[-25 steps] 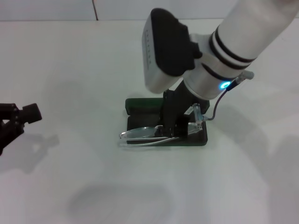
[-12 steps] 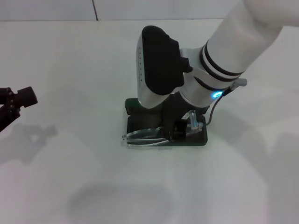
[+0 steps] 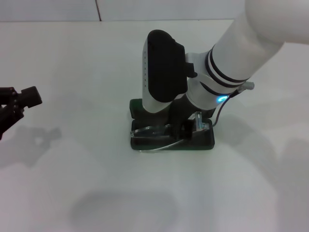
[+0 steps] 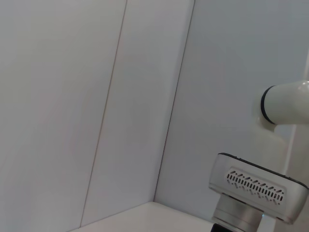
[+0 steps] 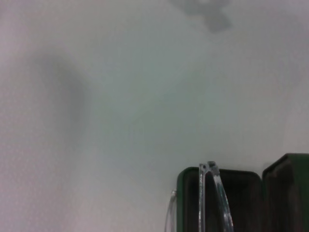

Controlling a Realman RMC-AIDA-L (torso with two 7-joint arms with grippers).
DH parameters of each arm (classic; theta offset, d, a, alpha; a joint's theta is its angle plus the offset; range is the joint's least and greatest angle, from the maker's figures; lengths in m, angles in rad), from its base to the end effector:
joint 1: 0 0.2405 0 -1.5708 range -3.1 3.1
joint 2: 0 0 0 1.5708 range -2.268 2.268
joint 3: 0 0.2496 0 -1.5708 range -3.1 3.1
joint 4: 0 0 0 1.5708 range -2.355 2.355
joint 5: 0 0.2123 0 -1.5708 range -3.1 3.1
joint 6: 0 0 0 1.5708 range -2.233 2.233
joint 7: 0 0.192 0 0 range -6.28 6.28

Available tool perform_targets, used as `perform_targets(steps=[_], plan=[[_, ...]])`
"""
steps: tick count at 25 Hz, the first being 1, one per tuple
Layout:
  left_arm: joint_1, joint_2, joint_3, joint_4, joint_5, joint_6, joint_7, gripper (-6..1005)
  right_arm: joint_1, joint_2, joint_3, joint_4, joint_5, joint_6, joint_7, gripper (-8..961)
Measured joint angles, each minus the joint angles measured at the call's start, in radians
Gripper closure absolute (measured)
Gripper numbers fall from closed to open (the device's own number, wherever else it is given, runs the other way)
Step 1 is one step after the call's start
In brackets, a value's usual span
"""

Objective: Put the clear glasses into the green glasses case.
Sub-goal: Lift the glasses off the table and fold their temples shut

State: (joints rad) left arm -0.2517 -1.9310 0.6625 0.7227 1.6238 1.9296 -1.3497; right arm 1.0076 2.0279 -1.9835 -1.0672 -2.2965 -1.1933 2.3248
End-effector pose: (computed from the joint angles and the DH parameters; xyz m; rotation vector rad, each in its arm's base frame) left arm -0.2678 0.2713 0.0741 -2.5418 -0.5089 -1.0843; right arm 0.0854 0.3623 -0.1541 -2.9220 -0.2001 -0.6458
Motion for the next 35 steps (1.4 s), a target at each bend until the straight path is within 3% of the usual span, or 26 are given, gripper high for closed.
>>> perform_targets(steps=[35], plan=[[0.003,-0.002,0.000,-0.003,0.005,-0.030,0.004,972,-0.005,0.000,-0.036,-0.042,-0.069,0.020,0.065,867]])
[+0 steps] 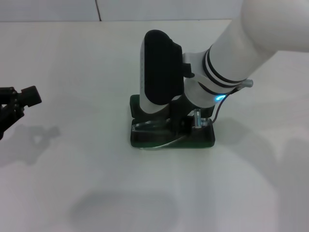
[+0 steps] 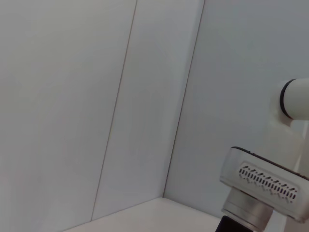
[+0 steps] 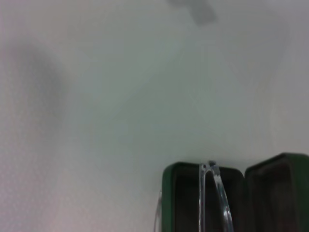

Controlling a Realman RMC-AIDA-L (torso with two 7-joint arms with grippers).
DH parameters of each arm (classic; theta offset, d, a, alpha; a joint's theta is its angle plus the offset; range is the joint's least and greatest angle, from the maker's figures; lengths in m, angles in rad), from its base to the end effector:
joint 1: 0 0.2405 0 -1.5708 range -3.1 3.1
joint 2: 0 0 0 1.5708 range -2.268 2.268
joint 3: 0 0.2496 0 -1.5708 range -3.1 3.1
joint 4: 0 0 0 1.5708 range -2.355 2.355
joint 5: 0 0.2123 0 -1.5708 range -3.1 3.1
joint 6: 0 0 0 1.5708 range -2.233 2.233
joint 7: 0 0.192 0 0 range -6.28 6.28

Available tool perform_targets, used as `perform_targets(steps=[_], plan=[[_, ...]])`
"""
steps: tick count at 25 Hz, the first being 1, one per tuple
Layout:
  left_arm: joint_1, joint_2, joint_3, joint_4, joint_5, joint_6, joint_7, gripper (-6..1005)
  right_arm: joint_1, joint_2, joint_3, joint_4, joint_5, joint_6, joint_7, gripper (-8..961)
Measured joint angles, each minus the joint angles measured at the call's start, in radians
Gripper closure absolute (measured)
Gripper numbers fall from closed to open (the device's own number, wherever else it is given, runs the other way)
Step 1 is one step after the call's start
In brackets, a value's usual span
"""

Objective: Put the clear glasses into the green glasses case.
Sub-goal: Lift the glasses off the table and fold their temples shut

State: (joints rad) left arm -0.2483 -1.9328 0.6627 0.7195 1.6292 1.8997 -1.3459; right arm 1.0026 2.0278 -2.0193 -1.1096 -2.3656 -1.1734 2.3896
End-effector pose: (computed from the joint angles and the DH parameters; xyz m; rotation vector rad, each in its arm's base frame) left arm -0.2725 0.2744 0.0724 -2.5226 -0.5294 -1.0584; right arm 0.0827 0.3652 -0.1541 -2.8578 -0.2297 -0.6653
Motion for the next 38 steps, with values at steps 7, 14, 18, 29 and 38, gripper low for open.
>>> perform_targets(steps=[7,14,18,29,38], plan=[[-0.002,0.000,0.000,0.000,0.001,0.000,-0.001,973,-0.036,0.000,-0.002,-0.085,0.001,-0.033,-0.006,867],[-0.003,0.000,0.000,0.000,-0.006,0.001,-0.003,973,-0.085,0.000,-0.002,-0.168,0.002,-0.051,-0.011,867],[-0.005,0.000,-0.002,0.000,-0.039,0.008,-0.004,973,-0.136,-0.002,0.016,-0.246,0.002,-0.060,-0.015,868],[-0.001,0.006,-0.003,0.000,-0.163,0.059,-0.006,973,-0.409,-0.003,0.249,-0.543,0.117,-0.077,-0.178,868],[-0.022,-0.004,0.040,-0.012,-0.238,0.134,-0.070,974,-0.545,-0.004,0.549,-0.495,0.610,-0.064,-0.502,868]])
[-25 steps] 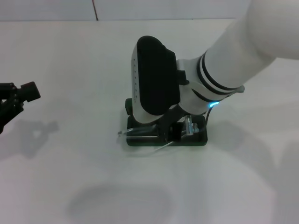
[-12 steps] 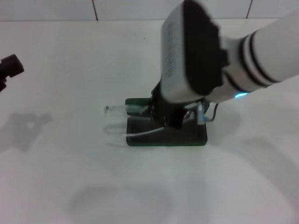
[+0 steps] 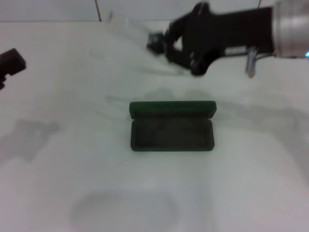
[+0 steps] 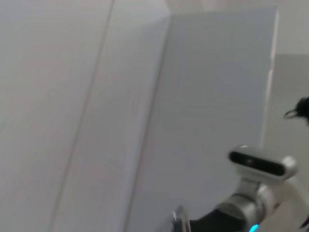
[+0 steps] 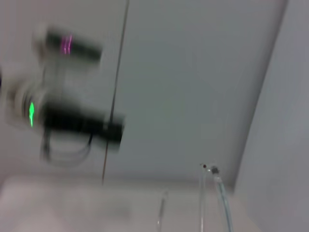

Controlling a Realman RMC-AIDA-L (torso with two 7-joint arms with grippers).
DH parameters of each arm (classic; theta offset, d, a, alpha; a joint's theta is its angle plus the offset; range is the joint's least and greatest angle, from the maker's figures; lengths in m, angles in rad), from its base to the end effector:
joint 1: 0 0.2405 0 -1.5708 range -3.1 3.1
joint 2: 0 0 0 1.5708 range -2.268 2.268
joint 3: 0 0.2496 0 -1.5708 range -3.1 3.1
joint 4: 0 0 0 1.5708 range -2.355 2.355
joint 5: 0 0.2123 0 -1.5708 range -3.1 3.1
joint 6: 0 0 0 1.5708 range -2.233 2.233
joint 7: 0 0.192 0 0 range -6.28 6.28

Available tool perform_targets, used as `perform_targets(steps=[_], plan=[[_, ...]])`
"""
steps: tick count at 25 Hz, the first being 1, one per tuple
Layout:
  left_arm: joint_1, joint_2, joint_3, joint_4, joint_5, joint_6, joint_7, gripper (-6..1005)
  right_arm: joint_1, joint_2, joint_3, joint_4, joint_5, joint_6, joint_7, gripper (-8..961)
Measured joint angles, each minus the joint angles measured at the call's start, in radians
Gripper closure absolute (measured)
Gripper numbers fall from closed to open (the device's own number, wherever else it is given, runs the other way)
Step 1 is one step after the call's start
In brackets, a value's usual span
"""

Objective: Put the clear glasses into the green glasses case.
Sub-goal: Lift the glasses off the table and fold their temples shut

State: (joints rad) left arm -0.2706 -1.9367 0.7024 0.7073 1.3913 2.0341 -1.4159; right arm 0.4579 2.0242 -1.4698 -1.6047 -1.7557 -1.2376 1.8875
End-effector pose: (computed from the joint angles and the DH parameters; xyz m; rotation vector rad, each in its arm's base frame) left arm -0.2306 0.2686 0.0972 -2.4696 -0.3922 -1.4028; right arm 0.0325 0.3423 -0.0138 -2.7745 -0.1335 0.5832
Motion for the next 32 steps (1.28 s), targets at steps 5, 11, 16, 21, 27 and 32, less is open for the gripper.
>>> perform_targets(steps=[5,11,16,21,27,32], plan=[[-0.016,-0.019,0.090,0.002,-0.061,0.000,-0.012,974,0.020,-0.005,0.075,0.259,0.374,-0.051,-0.269,869],[-0.064,-0.036,0.178,-0.002,-0.109,0.000,-0.028,974,0.141,0.000,0.101,0.620,0.628,-0.210,-0.514,869],[-0.094,-0.049,0.217,-0.003,-0.111,0.000,-0.032,974,0.239,0.003,0.094,0.828,0.713,-0.287,-0.628,869],[-0.109,-0.067,0.227,-0.010,-0.112,-0.001,-0.041,974,0.276,0.005,0.053,0.878,0.730,-0.274,-0.662,869],[-0.121,-0.090,0.234,-0.012,-0.120,-0.001,-0.077,975,0.300,0.004,-0.013,0.904,0.735,-0.228,-0.683,870],[-0.131,-0.092,0.303,-0.012,-0.156,0.000,-0.083,975,0.305,0.004,-0.048,0.906,0.746,-0.188,-0.705,870]])
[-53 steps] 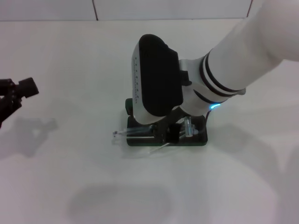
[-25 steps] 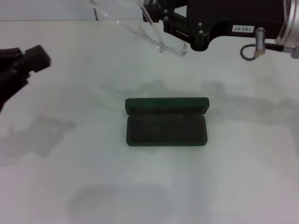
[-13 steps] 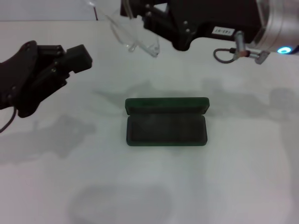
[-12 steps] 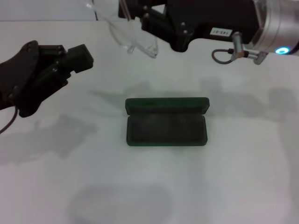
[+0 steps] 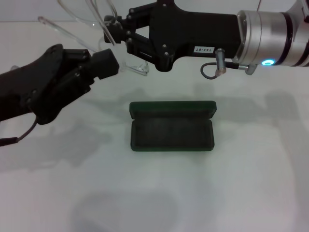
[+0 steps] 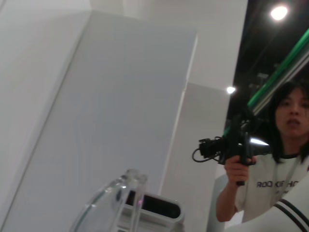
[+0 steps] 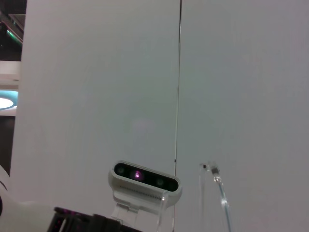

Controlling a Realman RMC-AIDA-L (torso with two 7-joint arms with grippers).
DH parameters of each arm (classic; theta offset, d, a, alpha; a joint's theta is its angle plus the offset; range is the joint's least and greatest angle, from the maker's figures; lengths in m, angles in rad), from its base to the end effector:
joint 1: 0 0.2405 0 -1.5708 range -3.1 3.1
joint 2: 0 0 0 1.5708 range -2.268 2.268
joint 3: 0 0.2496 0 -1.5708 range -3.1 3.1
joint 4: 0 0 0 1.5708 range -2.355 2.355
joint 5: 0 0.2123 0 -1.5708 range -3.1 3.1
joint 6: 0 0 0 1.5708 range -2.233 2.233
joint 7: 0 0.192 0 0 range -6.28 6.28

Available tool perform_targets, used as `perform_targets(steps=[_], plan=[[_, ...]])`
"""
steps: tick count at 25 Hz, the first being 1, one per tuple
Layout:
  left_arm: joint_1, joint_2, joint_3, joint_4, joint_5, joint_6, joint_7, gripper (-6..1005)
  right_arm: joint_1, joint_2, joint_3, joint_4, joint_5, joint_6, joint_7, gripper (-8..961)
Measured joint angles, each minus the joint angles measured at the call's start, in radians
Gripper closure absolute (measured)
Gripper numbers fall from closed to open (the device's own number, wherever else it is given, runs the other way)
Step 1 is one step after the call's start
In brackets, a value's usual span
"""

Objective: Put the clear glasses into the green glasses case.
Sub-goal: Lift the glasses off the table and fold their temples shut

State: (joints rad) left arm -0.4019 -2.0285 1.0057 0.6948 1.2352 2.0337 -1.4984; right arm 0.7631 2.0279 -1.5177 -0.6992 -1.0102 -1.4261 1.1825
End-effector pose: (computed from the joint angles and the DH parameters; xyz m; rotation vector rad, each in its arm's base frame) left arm -0.1527 0.2735 0.0402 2.5703 0.3516 1.6258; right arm 0.0256 0.3566 -0.0552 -2.7896 -0.1427 1.3364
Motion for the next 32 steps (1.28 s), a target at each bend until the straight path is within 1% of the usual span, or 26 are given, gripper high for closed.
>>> perform_targets(steps=[4,11,20,32], plan=[[-0.003,-0.001,0.014,-0.005,-0.015,0.000,-0.001,975,0.003,0.000,-0.009,0.000,0.005,0.008,-0.006,870],[-0.005,-0.001,0.004,-0.021,-0.026,-0.002,-0.002,975,0.008,0.000,-0.043,0.000,0.012,0.013,-0.006,870],[-0.024,0.006,0.003,-0.086,-0.050,-0.005,0.012,975,0.020,0.000,-0.078,0.001,0.026,0.015,-0.007,871],[-0.020,0.006,-0.009,-0.092,-0.049,-0.006,0.014,974,0.019,0.000,-0.099,-0.004,0.032,0.016,-0.007,871]])
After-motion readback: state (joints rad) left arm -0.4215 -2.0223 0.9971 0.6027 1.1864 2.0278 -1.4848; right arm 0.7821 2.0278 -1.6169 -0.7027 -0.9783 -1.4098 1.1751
